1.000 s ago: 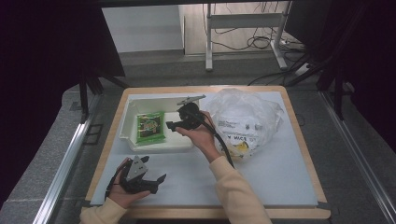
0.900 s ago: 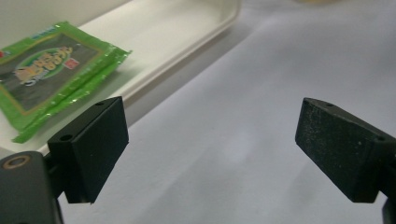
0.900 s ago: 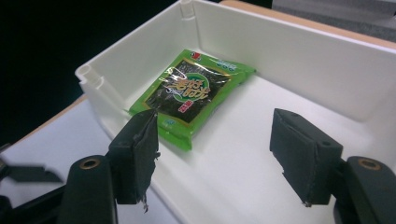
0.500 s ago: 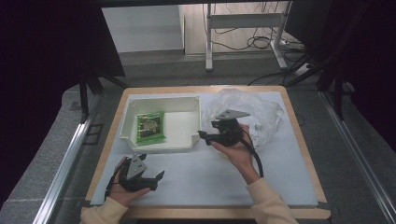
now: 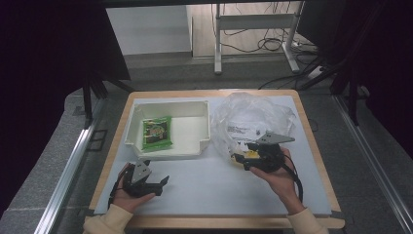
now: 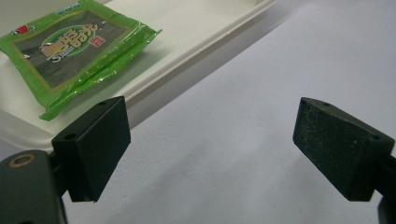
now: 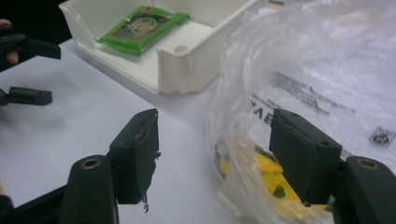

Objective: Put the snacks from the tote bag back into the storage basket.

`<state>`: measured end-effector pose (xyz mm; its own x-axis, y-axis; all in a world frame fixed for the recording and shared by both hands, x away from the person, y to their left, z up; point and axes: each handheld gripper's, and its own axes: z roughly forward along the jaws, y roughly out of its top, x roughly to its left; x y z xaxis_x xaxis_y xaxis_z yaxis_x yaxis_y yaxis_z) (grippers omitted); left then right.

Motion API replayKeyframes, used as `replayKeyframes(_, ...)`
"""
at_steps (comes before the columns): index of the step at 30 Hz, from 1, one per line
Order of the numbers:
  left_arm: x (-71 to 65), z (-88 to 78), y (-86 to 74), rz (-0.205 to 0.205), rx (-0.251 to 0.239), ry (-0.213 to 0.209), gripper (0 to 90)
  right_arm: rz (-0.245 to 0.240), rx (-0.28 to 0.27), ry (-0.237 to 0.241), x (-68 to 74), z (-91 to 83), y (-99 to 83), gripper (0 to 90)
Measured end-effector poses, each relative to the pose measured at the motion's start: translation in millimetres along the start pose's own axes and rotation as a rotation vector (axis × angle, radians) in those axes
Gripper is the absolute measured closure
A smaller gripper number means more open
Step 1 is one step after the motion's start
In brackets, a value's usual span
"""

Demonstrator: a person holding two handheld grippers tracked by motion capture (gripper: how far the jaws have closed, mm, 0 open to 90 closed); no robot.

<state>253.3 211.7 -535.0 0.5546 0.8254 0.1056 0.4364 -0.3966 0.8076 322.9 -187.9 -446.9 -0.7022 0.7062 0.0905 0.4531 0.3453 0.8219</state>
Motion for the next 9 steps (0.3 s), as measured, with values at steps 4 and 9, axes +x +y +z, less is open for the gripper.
replayKeyframes(4, 0.5, -1.6, -0.4, -0.002, -0.002, -0.011, 11.0, 0.007, -0.004, -0.007, -1.0, -1.0, 0.6, 32.9)
replayKeyframes(9, -1.7, -3.3, -0.2, 0.011, -0.009, -0.031, 11.0, -0.024, -0.002, 0.003, 11.5, 4.0, 1.7, 30.9)
